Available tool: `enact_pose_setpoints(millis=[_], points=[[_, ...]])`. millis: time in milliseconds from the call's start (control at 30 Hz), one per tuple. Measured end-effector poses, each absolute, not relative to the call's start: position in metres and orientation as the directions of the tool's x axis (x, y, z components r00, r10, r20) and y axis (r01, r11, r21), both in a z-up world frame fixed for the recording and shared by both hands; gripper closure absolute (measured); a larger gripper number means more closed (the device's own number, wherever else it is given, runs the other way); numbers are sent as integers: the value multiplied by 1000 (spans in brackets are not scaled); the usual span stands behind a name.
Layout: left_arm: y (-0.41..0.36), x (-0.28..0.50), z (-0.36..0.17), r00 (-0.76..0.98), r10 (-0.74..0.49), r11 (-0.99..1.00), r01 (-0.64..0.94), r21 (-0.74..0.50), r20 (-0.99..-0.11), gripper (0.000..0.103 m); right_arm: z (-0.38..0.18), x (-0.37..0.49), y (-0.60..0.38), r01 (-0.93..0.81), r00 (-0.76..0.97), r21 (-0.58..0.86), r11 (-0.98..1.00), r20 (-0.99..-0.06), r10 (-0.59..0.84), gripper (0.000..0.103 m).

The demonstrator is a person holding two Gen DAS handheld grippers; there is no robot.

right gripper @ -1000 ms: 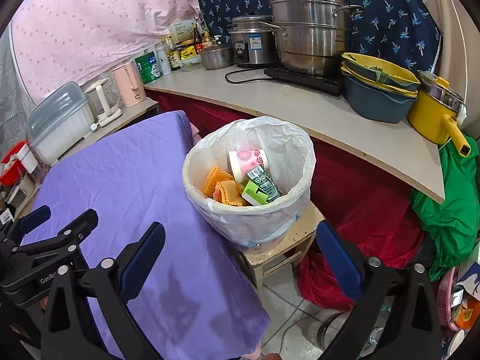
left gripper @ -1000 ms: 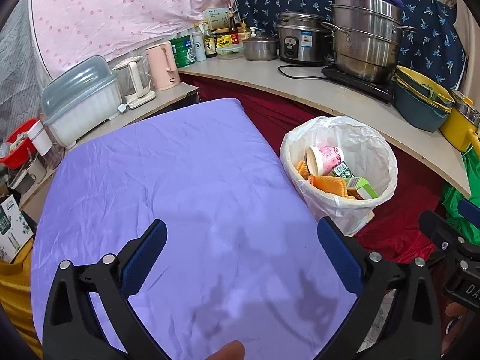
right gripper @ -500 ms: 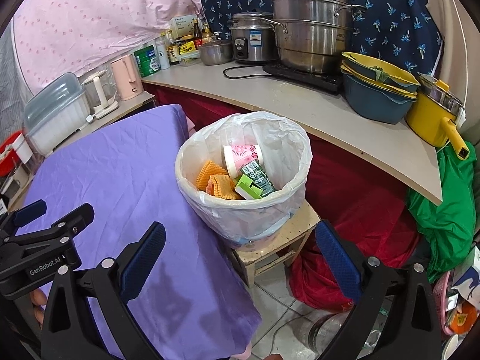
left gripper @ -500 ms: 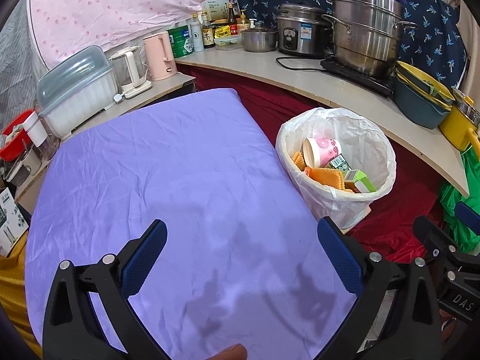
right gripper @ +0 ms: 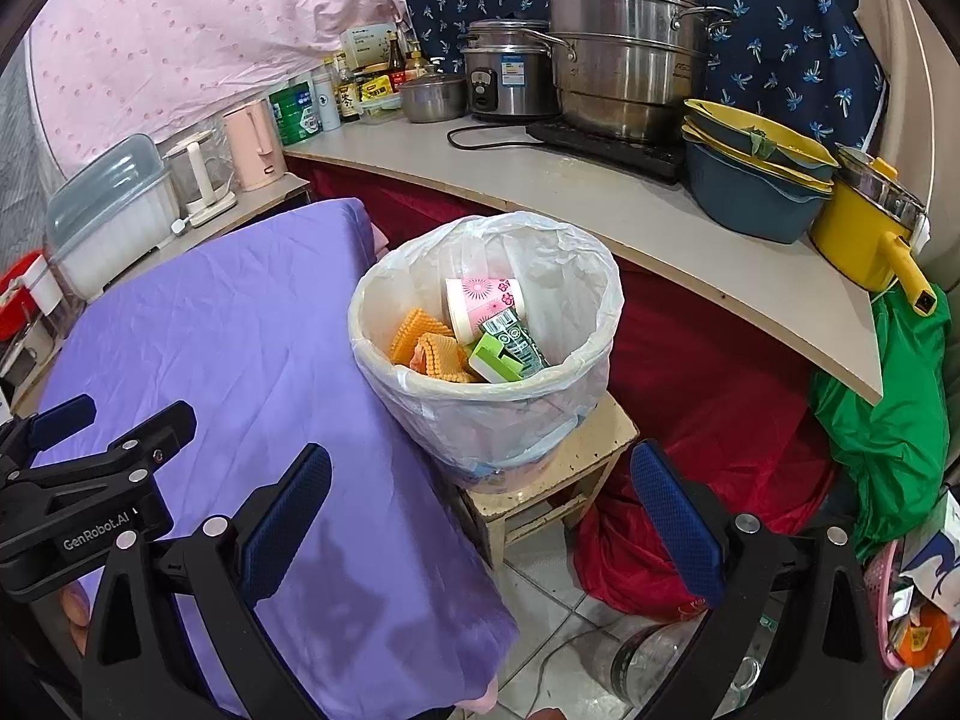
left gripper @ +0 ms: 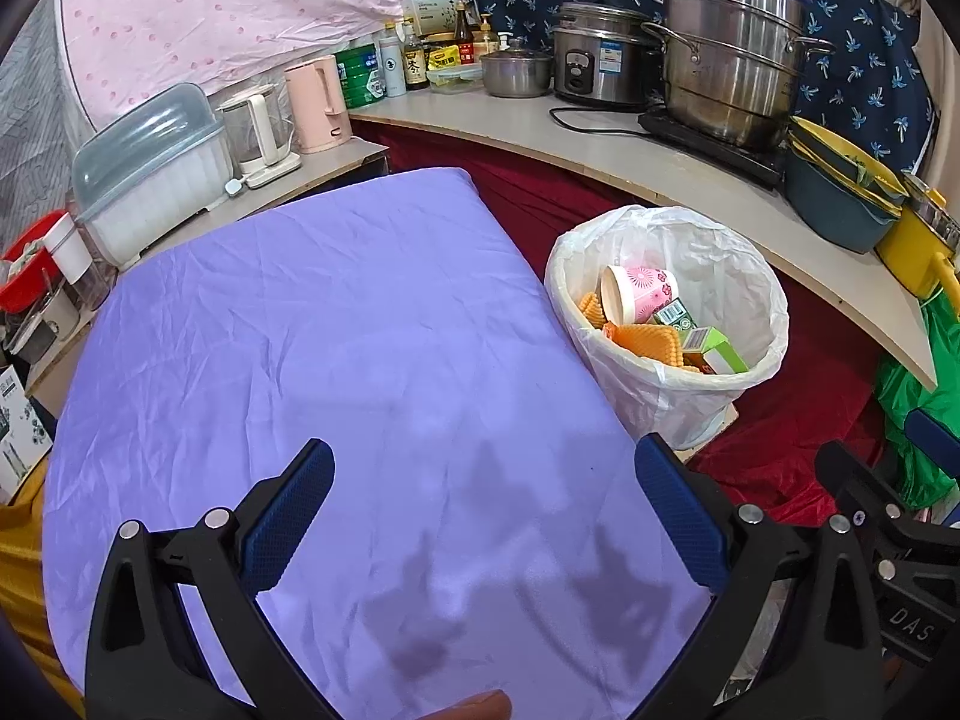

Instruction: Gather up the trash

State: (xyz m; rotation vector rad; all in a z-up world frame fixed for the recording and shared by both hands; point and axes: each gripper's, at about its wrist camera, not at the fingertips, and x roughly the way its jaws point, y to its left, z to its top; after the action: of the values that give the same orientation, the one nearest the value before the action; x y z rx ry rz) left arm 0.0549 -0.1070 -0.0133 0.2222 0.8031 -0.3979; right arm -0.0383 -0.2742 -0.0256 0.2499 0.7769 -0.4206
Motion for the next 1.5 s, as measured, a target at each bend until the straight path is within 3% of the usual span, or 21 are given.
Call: enact_pose_setpoints(millis=[1500], points=[[-95,51,-27,629,-210,913,399,78,-749,7,-32,-41,-269,453,631,58,889,-726,-274,7]])
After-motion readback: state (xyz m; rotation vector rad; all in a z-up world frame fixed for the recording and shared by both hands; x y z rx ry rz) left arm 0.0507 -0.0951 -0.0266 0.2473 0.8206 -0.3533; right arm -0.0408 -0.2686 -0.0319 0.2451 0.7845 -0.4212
